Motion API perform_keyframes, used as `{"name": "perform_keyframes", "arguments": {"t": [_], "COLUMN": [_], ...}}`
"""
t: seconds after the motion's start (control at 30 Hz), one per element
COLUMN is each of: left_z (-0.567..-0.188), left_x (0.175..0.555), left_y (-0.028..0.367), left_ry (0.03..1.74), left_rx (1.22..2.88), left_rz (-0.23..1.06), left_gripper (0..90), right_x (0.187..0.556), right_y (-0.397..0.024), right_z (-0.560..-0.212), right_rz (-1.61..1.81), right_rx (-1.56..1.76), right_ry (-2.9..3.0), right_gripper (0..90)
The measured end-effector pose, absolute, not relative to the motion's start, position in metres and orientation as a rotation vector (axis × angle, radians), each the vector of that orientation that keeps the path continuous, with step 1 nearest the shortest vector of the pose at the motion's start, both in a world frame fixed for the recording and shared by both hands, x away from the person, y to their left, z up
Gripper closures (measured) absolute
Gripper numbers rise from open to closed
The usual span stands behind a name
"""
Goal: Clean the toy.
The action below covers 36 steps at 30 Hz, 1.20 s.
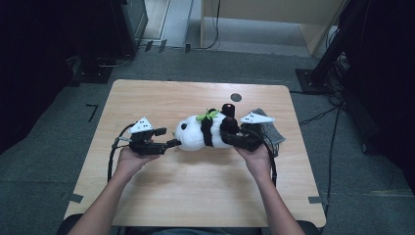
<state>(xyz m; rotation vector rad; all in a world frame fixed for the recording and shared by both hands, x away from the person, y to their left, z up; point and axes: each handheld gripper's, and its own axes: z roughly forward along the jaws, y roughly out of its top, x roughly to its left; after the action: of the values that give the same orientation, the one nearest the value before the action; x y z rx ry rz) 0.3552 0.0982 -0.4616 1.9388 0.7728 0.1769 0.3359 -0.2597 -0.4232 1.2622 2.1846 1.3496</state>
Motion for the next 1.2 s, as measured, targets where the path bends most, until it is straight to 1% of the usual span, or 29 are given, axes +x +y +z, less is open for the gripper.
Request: {"name": "perform_keyframes", "arguments": {"t": [0.2, 0.3, 0.43, 0.5, 0.57, 0.7, 0.8, 0.83, 1.03, 1.13, 1.2], "left_z": [-0.462, -0.464, -0.465, -0.466, -0.468, -0.472, -0.473, -0.474, -0.477, -0.479, -0.481], "left_x": [0.351, 0.349, 0.348, 0.348, 0.348, 0.352, 0.356, 0.358, 0.361, 0.362, 0.362], "left_y": [0.101, 0.101, 0.101, 0.101, 0.100, 0.098, 0.096, 0.095, 0.089, 0.087, 0.086], "left_ry": [0.695, 0.690, 0.644, 0.623, 0.611, 0.621, 0.603, 0.606, 0.632, 0.662, 0.672], "left_rx": [1.976, 1.954, 1.900, 1.882, 1.900, 1.904, 1.897, 1.892, 1.903, 1.936, 1.948], "left_rz": [0.149, 0.178, 0.175, 0.158, 0.176, 0.169, 0.189, 0.189, 0.165, 0.158, 0.156], "left_gripper": [29.0, 28.7, 28.2, 25.5, 20.8, 15.2, 8.8, 8.0, 9.4, 9.4, 10.9], "right_x": [0.336, 0.336, 0.333, 0.332, 0.332, 0.331, 0.331, 0.331, 0.330, 0.329, 0.329], "right_y": [-0.267, -0.269, -0.265, -0.261, -0.257, -0.252, -0.249, -0.248, -0.247, -0.244, -0.243], "right_z": [-0.416, -0.413, -0.407, -0.406, -0.407, -0.411, -0.412, -0.412, -0.411, -0.412, -0.414], "right_rz": [1.421, 1.466, 1.530, 1.566, 1.568, 1.586, 1.599, 1.599, 1.609, 1.596, 1.585], "right_rx": [1.308, 1.328, 1.328, 1.326, 1.321, 1.340, 1.344, 1.343, 1.345, 1.341, 1.344], "right_ry": [2.150, 2.137, 2.130, 2.146, 2.171, 2.204, 2.225, 2.229, 2.226, 2.241, 2.252], "right_gripper": [56.1, 56.2, 56.2, 56.3, 56.8, 57.6, 57.7, 57.8, 58.1, 58.1, 58.1]}}
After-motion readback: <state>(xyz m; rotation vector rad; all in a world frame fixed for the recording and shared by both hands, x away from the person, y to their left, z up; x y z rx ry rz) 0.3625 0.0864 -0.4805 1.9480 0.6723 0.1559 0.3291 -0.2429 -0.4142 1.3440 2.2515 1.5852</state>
